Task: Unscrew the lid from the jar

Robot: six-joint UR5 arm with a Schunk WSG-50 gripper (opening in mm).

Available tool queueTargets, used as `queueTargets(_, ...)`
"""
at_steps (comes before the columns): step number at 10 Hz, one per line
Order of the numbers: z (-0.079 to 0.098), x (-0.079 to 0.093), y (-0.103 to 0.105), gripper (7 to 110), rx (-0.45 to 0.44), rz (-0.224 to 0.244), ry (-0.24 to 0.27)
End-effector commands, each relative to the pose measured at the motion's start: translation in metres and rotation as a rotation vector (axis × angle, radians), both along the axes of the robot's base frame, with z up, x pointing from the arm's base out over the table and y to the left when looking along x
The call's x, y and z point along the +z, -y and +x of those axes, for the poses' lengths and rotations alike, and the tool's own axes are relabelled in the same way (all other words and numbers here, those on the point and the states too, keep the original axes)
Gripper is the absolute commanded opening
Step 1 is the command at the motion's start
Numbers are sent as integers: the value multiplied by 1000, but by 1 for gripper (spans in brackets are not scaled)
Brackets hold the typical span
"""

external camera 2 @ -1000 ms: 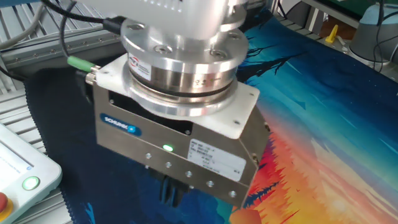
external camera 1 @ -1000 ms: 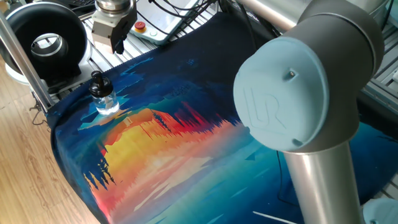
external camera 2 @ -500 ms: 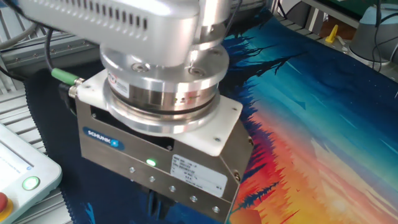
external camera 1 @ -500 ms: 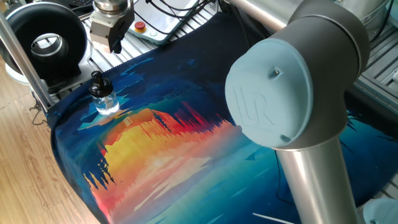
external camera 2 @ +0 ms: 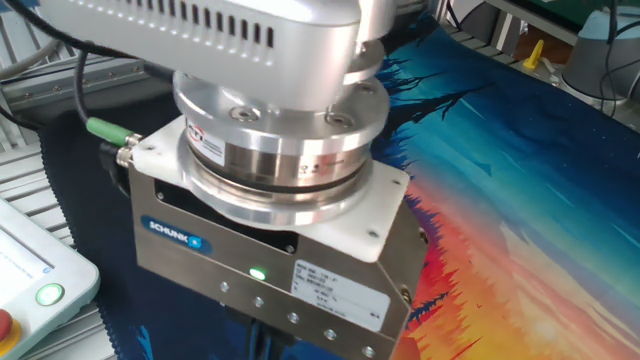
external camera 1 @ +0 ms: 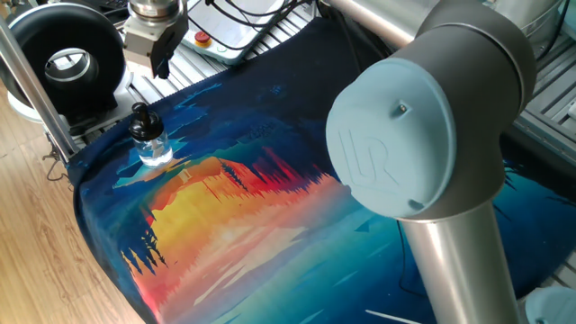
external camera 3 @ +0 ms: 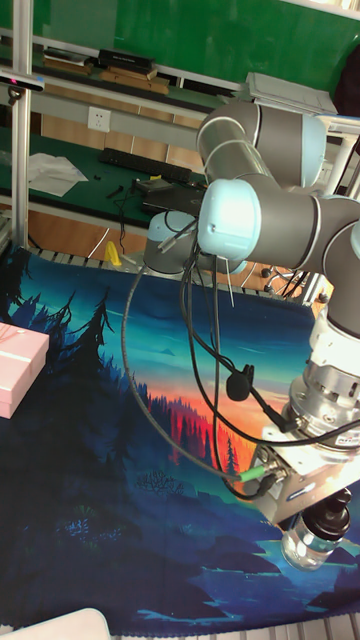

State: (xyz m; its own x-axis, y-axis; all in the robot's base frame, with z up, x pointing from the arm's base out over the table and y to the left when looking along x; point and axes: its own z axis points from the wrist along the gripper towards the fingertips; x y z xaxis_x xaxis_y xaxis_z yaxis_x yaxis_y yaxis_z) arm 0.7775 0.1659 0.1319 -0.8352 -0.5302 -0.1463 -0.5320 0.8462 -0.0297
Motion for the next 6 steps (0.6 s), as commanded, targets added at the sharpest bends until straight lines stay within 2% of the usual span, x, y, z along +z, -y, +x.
queueTargets(1,-8,1,-18,7,18,57,-27)
queueTargets(2,-23,-3,-18,7,21,39,-78)
queueTargets(3,-31,-6,-14,7,47,0,-100)
queueTargets(4,-38,-6,-18,7,98,2,-114)
queueTargets(5,-43,-4,-28,7,183,27,-119)
queueTargets(6,-44,-4,-28,7,241,19,-115)
